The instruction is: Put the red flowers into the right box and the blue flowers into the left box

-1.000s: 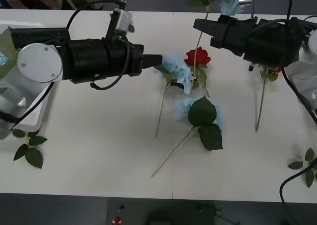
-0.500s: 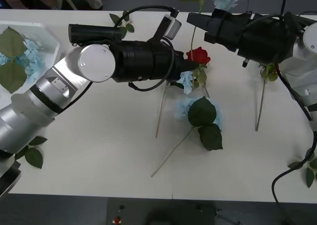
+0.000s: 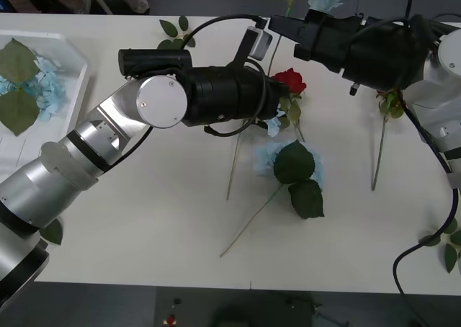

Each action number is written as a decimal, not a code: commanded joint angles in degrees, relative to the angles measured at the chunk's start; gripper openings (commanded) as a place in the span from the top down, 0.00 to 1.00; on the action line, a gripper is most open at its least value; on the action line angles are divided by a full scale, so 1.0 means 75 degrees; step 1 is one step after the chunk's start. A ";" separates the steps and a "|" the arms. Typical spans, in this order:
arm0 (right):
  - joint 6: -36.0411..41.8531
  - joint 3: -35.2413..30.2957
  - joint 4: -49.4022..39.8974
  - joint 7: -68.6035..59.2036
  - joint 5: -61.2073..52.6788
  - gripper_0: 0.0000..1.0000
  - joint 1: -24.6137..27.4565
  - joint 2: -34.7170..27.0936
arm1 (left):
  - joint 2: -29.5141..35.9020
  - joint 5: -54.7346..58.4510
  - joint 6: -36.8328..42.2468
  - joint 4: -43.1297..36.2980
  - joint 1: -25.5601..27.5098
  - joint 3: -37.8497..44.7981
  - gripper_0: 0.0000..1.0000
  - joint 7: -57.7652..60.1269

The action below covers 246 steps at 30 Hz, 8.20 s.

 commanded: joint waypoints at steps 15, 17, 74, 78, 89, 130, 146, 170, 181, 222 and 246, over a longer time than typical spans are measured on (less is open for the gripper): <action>0.0274 0.0076 -0.0111 0.0122 0.0455 0.18 -0.0365 -0.0066 | 0.1703 0.1262 -0.0511 -0.0505 -0.0119 0.0059 1.00 0.0172; 0.0274 0.0076 -0.0111 0.0134 0.0455 0.17 -0.0365 -0.0066 | 0.2734 0.2035 -0.0300 -0.0705 0.0045 0.0059 1.00 0.0137; -0.0487 0.4353 0.7119 -0.8573 0.7135 0.22 -0.3236 -0.1250 | 0.4925 0.4836 0.3286 0.1569 0.0772 0.1606 0.00 -0.4152; -0.0804 0.4377 0.7459 -0.8503 0.7252 0.48 -0.3236 -0.1039 | 0.3707 0.3090 0.3157 0.1569 0.0327 0.1594 0.00 -0.3531; -0.1015 0.4213 0.7658 -0.8480 0.7217 1.00 -0.3248 -0.0886 | 0.1445 -0.0238 0.3204 0.1827 -0.0611 0.1208 0.00 -0.1269; -0.1272 0.4271 0.7307 -0.3323 0.8822 1.00 -0.3072 -0.4519 | 0.1199 -0.1879 0.0590 0.3057 -0.2240 -0.2097 1.00 -0.0191; -0.1952 0.4845 0.7307 -0.4835 0.8705 0.37 -0.2615 -0.4414 | 0.7211 -0.2687 0.6473 0.0092 -0.1384 0.0059 1.00 -0.0238; 0.1552 0.4775 0.1858 -0.6851 0.5447 0.28 -0.2334 -0.4261 | 0.7715 0.1321 0.4364 0.0502 0.0151 0.1149 0.00 -0.1234; 0.2372 0.4693 0.1166 -0.9499 0.7463 0.28 -0.2416 -0.2070 | 0.4515 0.1801 0.5219 0.0174 0.0151 0.1887 0.00 -0.0683; -0.0347 0.3674 0.6744 -0.7730 0.9760 1.00 -0.3506 0.1211 | -0.1121 -0.4633 0.1211 0.1346 -0.0634 -0.3867 0.80 0.3453; 0.3181 0.3826 0.5350 -0.5269 0.7568 1.00 -0.4982 -0.2433 | 0.7386 -0.4011 0.5243 -0.5240 -0.0622 -0.1546 1.00 0.3629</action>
